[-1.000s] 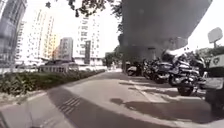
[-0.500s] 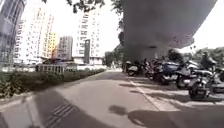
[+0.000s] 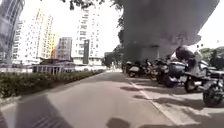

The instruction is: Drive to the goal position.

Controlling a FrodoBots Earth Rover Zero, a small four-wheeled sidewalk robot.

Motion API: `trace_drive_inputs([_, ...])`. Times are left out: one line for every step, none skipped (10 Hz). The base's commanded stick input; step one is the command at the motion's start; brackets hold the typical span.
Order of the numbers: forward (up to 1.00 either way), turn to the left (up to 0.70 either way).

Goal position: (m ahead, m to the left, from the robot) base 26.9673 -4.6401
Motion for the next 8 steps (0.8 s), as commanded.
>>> trace_drive_inputs([0.70,0.00])
trace_drive_inputs([0.70,0.00])
trace_drive_inputs([0.70,0.00])
trace_drive_inputs([0.70,0.00])
trace_drive_inputs([0.70,0.00])
trace_drive_inputs([0.70,0.00])
trace_drive_inputs([0.70,0.00])
trace_drive_inputs([0.70,0.00])
